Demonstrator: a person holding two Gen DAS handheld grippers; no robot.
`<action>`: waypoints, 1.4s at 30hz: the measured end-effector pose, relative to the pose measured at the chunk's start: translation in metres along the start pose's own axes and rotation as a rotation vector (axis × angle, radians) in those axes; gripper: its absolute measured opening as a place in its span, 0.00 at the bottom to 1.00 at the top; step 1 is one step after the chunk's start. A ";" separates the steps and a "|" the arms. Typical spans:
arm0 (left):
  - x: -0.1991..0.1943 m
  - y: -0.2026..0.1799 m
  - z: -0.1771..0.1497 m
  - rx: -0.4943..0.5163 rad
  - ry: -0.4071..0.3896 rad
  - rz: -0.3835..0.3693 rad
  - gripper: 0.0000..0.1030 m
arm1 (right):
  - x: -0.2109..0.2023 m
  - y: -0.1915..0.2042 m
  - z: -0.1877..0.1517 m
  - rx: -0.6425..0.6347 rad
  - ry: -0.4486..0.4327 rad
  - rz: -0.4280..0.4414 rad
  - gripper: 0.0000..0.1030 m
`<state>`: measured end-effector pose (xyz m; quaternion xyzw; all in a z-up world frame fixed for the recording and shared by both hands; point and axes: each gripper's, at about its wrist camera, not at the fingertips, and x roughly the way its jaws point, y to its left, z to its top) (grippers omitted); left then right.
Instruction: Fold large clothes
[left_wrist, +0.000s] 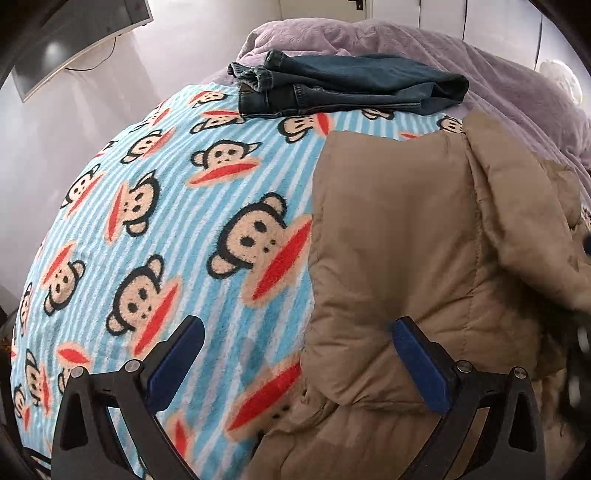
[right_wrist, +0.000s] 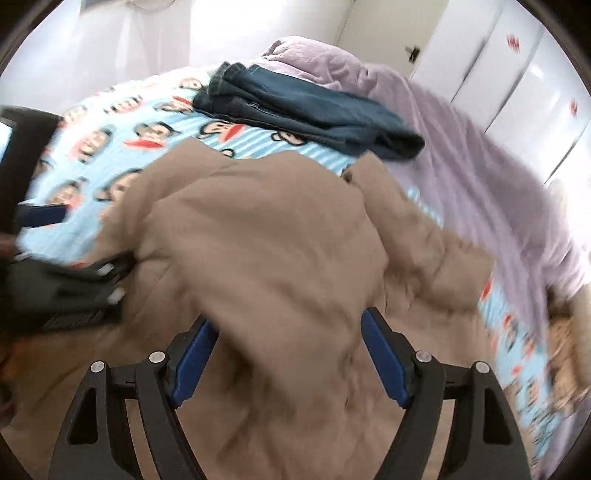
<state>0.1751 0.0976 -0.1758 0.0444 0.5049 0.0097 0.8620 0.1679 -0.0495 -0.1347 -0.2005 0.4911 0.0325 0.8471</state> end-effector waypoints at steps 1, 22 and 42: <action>0.000 0.001 0.000 0.001 -0.002 0.000 1.00 | 0.006 -0.017 0.001 0.076 0.001 -0.013 0.76; -0.009 0.008 0.056 -0.003 -0.070 -0.100 0.85 | -0.016 -0.199 -0.100 0.845 0.059 0.217 0.24; 0.048 -0.003 0.060 0.013 0.015 -0.066 0.85 | 0.023 -0.228 -0.188 1.179 0.218 0.344 0.09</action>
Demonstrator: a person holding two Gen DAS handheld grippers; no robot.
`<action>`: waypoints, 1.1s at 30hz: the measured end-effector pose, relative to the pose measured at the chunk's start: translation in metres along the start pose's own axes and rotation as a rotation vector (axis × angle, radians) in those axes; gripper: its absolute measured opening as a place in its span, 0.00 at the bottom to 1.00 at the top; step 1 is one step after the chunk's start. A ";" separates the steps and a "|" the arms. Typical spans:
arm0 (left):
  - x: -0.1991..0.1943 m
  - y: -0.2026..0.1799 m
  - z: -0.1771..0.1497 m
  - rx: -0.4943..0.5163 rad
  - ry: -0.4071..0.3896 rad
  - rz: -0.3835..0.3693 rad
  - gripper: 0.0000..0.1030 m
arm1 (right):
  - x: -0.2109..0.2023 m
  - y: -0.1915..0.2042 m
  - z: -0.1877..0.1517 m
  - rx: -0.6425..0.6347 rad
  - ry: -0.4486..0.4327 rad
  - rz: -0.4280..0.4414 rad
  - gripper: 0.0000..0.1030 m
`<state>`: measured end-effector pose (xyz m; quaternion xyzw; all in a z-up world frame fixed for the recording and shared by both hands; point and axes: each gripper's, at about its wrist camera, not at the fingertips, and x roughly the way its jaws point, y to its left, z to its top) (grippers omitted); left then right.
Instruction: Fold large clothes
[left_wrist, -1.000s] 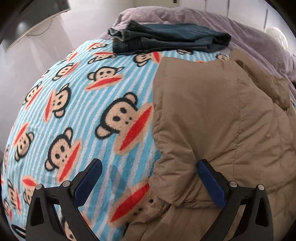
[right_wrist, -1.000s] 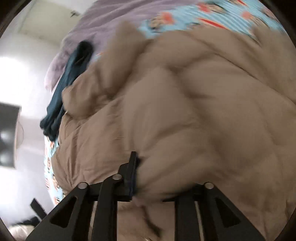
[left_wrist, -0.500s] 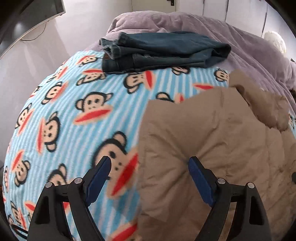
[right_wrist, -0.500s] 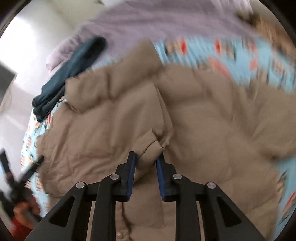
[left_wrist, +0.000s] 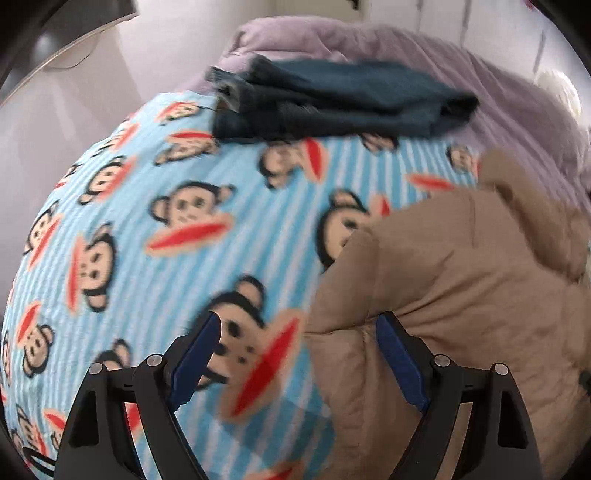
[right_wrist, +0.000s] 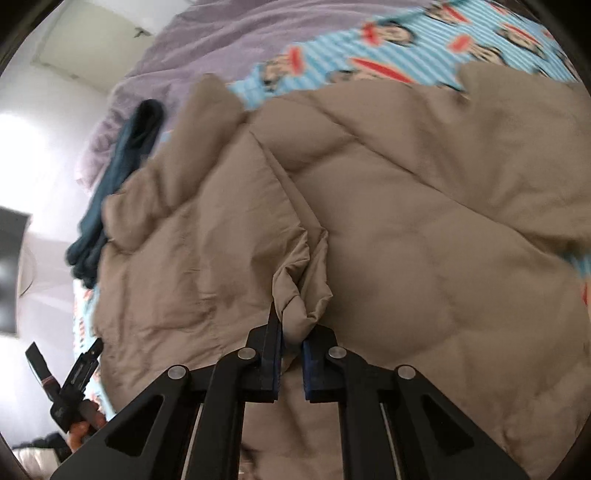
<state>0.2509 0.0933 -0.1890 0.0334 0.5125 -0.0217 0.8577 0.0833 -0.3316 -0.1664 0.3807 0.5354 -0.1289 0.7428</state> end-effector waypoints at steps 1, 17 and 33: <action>0.003 -0.008 -0.003 0.035 -0.009 0.019 0.85 | 0.001 -0.006 -0.002 0.024 0.000 0.010 0.09; -0.045 -0.011 -0.004 0.098 -0.043 0.057 0.85 | -0.045 -0.025 -0.016 0.056 -0.010 -0.064 0.34; -0.136 -0.156 -0.088 0.276 0.095 -0.179 0.85 | -0.122 -0.087 -0.061 0.060 -0.015 0.006 0.80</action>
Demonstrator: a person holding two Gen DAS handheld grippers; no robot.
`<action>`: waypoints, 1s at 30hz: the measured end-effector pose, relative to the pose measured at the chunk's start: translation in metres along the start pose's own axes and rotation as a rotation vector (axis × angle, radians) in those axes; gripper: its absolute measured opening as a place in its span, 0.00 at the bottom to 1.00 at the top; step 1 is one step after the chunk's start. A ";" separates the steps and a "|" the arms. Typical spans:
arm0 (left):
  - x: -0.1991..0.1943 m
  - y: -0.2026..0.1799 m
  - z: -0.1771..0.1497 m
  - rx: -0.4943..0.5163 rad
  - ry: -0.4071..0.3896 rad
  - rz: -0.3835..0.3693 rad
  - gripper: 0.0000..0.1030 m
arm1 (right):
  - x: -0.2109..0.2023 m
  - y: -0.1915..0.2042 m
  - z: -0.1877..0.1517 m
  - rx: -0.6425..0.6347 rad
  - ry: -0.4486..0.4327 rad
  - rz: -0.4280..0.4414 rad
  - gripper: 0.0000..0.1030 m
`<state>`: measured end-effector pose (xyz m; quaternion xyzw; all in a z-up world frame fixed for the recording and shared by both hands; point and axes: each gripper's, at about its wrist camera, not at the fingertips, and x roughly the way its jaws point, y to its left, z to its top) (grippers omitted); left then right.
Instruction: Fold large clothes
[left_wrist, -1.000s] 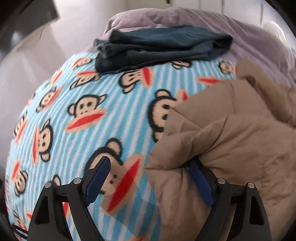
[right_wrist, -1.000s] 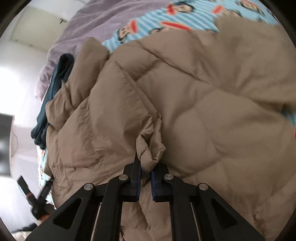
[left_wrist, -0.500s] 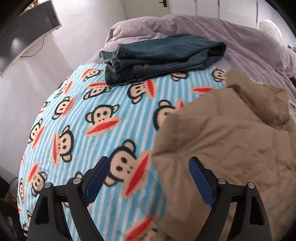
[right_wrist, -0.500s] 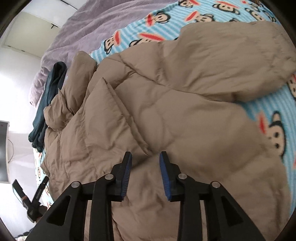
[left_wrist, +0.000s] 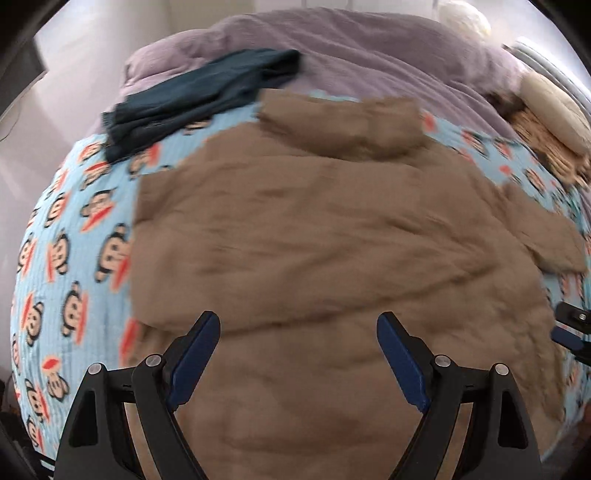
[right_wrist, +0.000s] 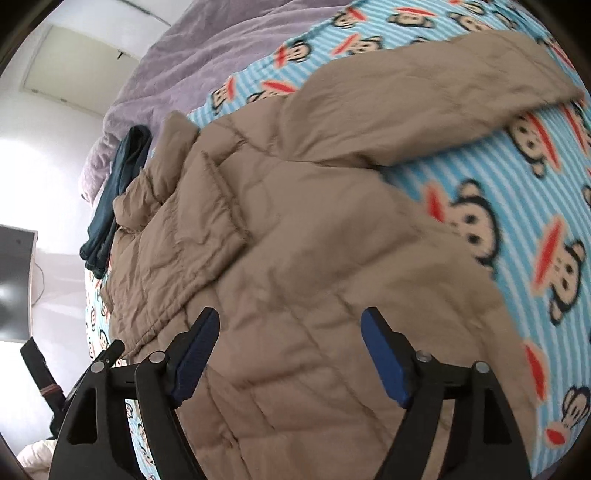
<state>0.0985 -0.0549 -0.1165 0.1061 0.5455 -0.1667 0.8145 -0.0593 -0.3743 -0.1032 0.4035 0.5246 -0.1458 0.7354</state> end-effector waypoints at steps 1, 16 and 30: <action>-0.001 -0.008 -0.001 0.005 0.007 -0.010 0.85 | -0.004 -0.011 -0.002 0.013 0.000 0.004 0.83; 0.001 -0.134 -0.013 0.064 0.091 -0.015 1.00 | -0.040 -0.128 0.029 0.156 -0.038 0.056 1.00; 0.028 -0.179 -0.005 0.029 0.172 0.010 1.00 | -0.029 -0.234 0.155 0.298 -0.120 0.140 1.00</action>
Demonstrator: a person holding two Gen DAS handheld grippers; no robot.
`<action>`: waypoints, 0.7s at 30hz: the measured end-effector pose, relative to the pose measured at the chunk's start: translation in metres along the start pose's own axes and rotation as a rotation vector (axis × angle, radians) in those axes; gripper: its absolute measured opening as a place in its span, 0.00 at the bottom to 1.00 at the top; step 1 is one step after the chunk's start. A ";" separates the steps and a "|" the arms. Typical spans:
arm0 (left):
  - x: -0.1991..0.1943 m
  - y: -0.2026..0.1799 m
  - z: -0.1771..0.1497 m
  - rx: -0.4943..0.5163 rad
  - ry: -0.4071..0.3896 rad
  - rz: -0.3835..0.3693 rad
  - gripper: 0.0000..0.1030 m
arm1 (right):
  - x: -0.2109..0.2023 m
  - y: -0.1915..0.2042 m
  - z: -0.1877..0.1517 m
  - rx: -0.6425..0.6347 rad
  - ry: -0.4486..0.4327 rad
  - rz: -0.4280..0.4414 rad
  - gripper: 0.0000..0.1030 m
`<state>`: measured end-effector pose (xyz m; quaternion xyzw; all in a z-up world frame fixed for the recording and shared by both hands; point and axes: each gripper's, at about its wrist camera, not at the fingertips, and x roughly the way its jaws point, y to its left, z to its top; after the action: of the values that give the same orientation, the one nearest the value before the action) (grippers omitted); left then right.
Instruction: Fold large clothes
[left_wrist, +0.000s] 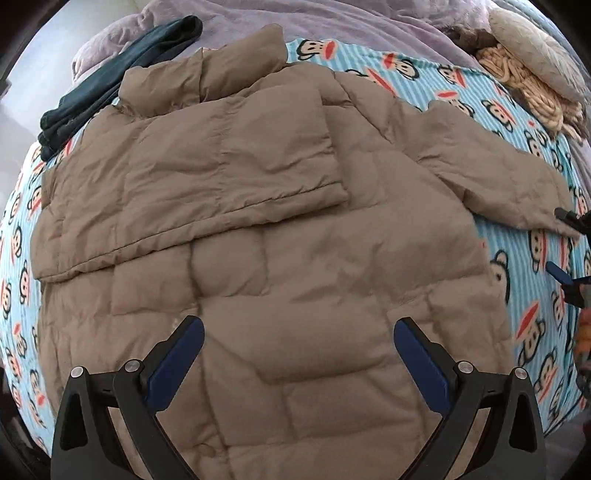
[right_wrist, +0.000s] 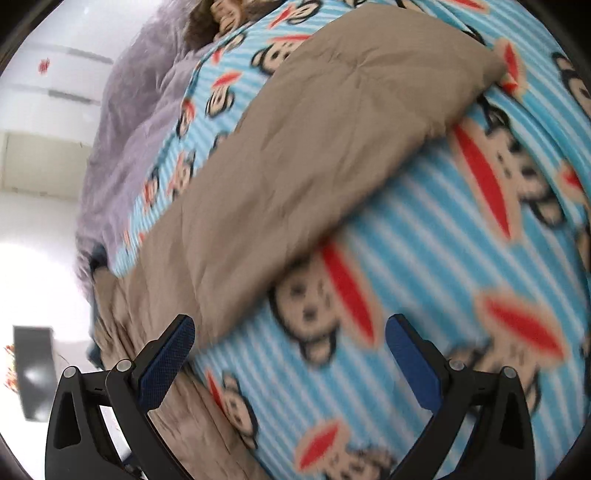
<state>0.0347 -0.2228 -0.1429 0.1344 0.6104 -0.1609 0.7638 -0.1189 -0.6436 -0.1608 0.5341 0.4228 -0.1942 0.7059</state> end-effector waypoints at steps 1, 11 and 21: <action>0.001 -0.003 0.003 -0.006 0.001 0.001 1.00 | 0.002 -0.008 0.013 0.061 -0.008 0.052 1.00; -0.003 -0.017 0.028 -0.022 -0.041 0.014 1.00 | 0.021 -0.025 0.075 0.272 -0.053 0.278 1.00; 0.001 0.000 0.033 -0.051 -0.038 0.086 1.00 | 0.010 0.017 0.076 0.090 -0.038 0.269 0.11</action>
<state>0.0640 -0.2356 -0.1364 0.1379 0.5934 -0.1146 0.7847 -0.0714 -0.7051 -0.1535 0.6132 0.3247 -0.1269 0.7088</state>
